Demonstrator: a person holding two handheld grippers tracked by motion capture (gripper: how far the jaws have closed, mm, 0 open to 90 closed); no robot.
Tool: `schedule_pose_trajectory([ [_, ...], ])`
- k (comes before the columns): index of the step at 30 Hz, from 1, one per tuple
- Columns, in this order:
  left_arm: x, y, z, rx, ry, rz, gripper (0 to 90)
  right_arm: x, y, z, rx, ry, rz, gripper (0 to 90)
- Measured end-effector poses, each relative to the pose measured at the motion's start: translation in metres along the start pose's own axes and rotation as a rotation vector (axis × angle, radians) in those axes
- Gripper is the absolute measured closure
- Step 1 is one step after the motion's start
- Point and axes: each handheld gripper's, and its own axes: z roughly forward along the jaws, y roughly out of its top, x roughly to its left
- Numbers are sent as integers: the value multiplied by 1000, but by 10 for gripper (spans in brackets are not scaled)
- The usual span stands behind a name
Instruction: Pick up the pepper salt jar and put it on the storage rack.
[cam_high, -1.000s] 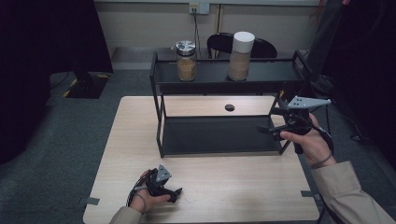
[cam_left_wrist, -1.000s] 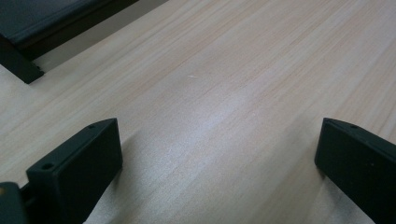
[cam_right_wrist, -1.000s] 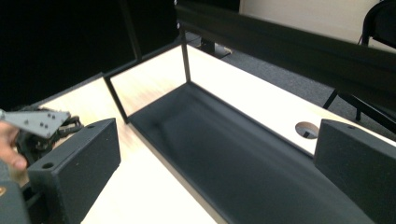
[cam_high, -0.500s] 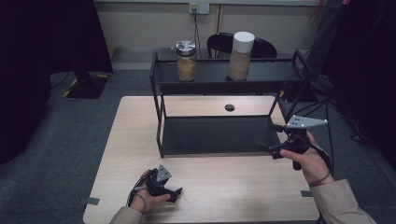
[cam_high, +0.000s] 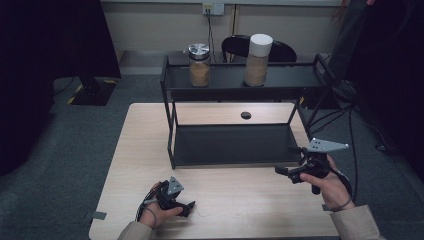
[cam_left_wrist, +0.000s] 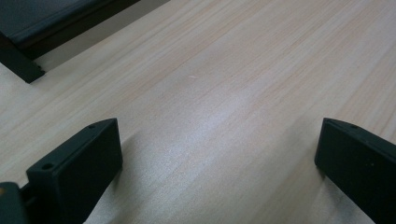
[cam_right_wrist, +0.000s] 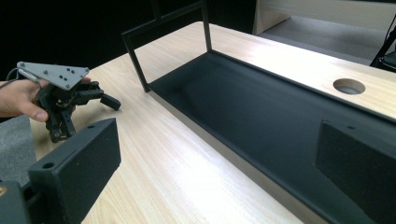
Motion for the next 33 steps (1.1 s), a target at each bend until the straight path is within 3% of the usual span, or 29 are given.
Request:
schedule_pose_trajectory([
  [8, 0, 0, 0, 0, 1, -1, 0, 2, -24, 0, 12, -14, -4, 0],
  [20, -1, 0, 0, 0, 4, 1, 0, -2, -61, -5, 19, -32, 27, 3],
  [33, -1, 0, 0, -1, 5, -1, 0, -3, -90, -9, 56, -69, 26, 3],
])
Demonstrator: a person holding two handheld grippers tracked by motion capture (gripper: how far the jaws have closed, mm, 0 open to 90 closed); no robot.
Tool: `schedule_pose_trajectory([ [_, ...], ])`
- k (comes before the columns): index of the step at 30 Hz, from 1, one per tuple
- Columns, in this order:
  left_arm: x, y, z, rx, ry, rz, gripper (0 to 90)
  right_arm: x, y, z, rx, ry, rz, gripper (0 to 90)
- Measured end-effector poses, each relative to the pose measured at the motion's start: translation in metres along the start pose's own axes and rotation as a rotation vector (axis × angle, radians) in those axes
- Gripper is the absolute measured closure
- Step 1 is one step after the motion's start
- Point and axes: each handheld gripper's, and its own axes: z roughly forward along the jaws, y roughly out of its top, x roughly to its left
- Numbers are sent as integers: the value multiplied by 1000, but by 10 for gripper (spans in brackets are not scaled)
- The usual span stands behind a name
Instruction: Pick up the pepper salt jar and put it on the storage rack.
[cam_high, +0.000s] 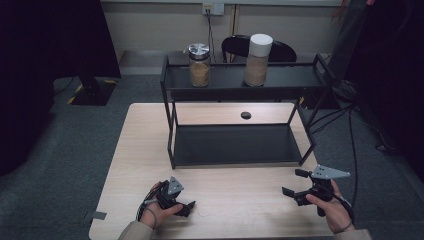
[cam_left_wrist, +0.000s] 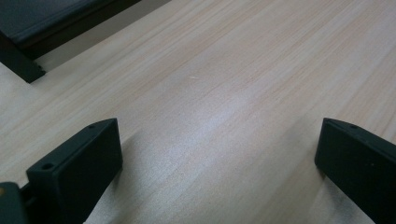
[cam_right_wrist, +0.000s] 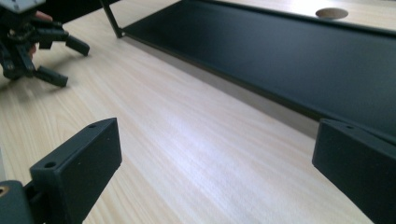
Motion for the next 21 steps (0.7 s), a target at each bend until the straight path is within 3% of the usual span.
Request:
schedule_pose_trajectory([
  [6, -1, 0, 0, -1, 2, -4, 0, 2, -10, 1, 40, -10, -4, 4],
  [11, -1, 0, 0, -1, 2, -5, 0, 8, -14, 9, 114, -30, -30, 3],
  [13, -1, 0, 0, 0, 3, -5, 0, 9, -13, 15, 171, -31, -36, 5],
  [16, -1, 0, 0, -2, 2, -5, 0, 17, -11, 23, 225, -69, -42, 6],
  [18, -1, 0, 0, 0, 3, -5, 0, 20, -5, 28, 280, -76, -87, 10],
  [21, -1, 0, 0, -1, 2, -5, 0, 26, -2, 33, 304, -90, -131, 21],
])
